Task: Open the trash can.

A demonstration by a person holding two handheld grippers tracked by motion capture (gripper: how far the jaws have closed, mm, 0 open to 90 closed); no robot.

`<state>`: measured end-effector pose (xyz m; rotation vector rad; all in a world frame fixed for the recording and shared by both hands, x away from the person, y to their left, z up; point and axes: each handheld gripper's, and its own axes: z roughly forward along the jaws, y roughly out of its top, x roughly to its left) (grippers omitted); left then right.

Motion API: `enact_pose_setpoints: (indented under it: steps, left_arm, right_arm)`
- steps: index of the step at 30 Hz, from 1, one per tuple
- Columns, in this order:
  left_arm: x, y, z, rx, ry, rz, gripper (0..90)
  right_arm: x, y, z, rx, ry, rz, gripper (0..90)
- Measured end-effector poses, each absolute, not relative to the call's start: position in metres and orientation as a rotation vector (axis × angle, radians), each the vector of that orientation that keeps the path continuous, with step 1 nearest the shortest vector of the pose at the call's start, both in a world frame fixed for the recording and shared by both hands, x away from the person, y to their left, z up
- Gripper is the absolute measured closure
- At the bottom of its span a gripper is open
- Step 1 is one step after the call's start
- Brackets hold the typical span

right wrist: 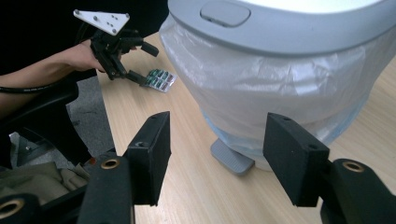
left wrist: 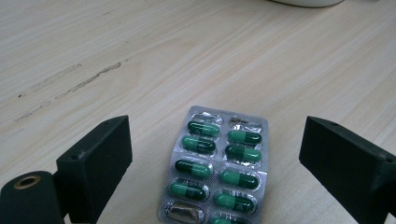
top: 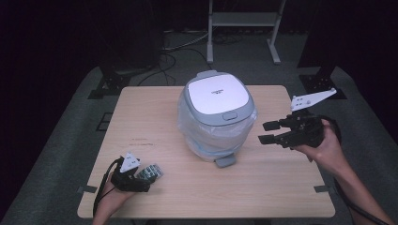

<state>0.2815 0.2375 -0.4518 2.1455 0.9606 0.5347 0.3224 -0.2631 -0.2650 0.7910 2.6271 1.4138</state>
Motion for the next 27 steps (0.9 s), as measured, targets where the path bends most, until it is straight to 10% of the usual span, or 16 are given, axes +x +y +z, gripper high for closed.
enact_pose_setpoints:
  steps: [27]
  left_arm:
    - [0.281, 0.237, -0.451, 2.155, 0.951, 0.531, 8.5]
  right_arm:
    - [0.344, -0.227, -0.225, 0.741, 2.656, 1.358, 68.7]
